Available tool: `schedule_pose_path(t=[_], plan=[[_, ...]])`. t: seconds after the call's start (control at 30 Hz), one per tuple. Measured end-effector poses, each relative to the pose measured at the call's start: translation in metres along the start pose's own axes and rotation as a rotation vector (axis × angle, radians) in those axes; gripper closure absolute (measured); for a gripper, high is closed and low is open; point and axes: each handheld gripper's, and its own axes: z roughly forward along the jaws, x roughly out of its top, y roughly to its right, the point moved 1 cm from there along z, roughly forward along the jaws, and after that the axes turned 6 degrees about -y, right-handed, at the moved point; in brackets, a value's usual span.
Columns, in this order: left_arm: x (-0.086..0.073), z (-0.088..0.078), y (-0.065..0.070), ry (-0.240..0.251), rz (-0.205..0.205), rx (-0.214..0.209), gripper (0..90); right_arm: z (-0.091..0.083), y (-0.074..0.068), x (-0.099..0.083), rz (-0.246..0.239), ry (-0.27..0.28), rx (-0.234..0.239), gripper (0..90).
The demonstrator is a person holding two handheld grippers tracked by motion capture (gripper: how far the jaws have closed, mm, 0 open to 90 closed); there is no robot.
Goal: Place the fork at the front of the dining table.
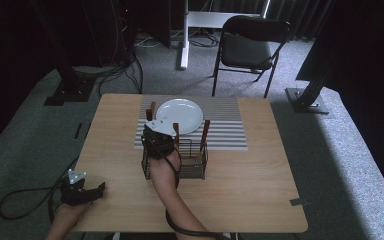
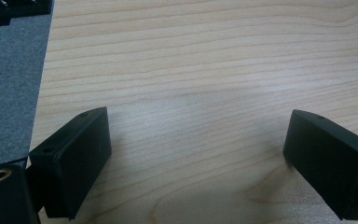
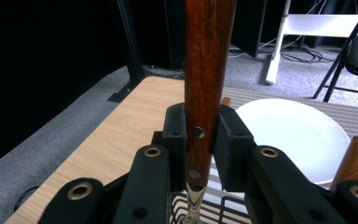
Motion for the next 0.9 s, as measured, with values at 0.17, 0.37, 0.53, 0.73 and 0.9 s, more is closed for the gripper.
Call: schedule_pose_path(t=[0.17,0.37,0.53,0.73,0.9], plan=[[0.000,0.000,0.000,-0.001,0.000,0.000,7.4,-0.004,0.000,0.007,-0.014,0.004,0.002,76.1],[0.000,0.000,0.000,0.001,-0.001,0.000,7.4,-0.010,-0.001,0.016,-0.030,0.018,0.001,76.1],[0.000,0.000,0.000,0.002,-0.002,0.000,7.4,-0.012,0.000,0.021,-0.034,0.022,0.007,76.1],[0.000,0.000,0.000,0.002,-0.001,0.000,7.4,-0.012,0.004,0.032,-0.017,0.032,0.015,76.1],[0.000,0.000,0.000,0.001,-0.001,-0.001,7.4,-0.010,0.007,0.041,-0.021,0.036,0.010,76.1]])
